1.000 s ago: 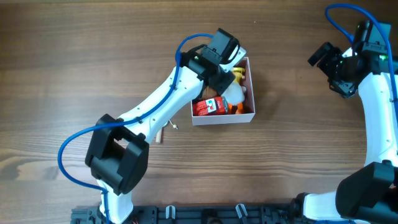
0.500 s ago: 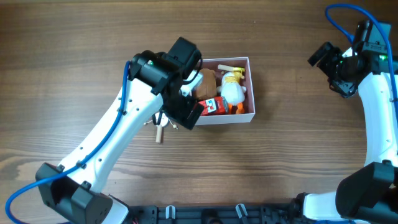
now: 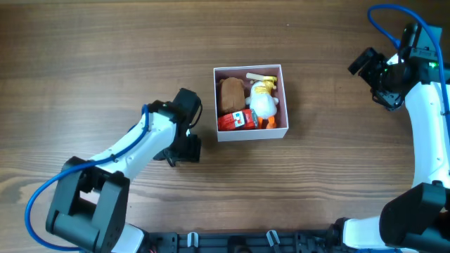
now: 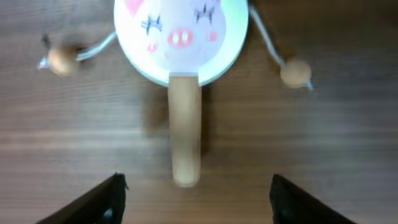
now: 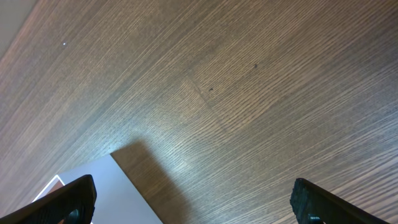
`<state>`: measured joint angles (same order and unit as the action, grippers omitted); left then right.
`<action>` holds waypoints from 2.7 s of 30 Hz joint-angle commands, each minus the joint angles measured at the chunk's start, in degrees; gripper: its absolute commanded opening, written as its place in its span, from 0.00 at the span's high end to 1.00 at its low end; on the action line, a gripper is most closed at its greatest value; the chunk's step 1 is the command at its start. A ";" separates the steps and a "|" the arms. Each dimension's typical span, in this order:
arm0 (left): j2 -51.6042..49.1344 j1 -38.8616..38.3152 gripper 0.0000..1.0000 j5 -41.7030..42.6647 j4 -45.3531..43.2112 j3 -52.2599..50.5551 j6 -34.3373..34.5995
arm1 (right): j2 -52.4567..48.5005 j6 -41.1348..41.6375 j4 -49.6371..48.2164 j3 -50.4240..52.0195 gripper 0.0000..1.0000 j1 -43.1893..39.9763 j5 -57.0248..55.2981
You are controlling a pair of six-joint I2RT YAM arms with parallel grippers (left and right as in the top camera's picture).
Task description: Pack container
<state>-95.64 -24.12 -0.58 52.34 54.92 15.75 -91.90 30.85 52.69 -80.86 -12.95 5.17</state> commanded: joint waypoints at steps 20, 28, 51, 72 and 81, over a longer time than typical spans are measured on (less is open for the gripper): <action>3.13 2.23 0.95 -0.33 -4.50 -2.56 -2.05 | -0.59 0.79 -0.02 0.33 0.00 -0.04 0.70; 6.08 0.74 0.96 4.20 8.26 26.29 -4.11 | -0.59 0.79 0.00 0.33 0.00 -0.04 0.70; -15.30 -13.42 0.00 4.28 -18.91 30.60 -43.76 | -0.59 0.76 0.00 0.33 0.00 -0.04 0.70; 22.36 -2.21 0.00 -19.67 22.38 30.60 6.03 | -0.59 0.79 -0.02 0.33 0.00 -0.04 0.70; 20.65 16.13 0.00 -17.94 23.12 30.49 6.16 | -0.59 0.79 -0.02 0.33 0.00 -0.04 0.70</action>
<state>-73.54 -12.53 -18.79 75.81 85.62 19.73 -91.92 30.85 52.66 -80.82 -12.95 5.17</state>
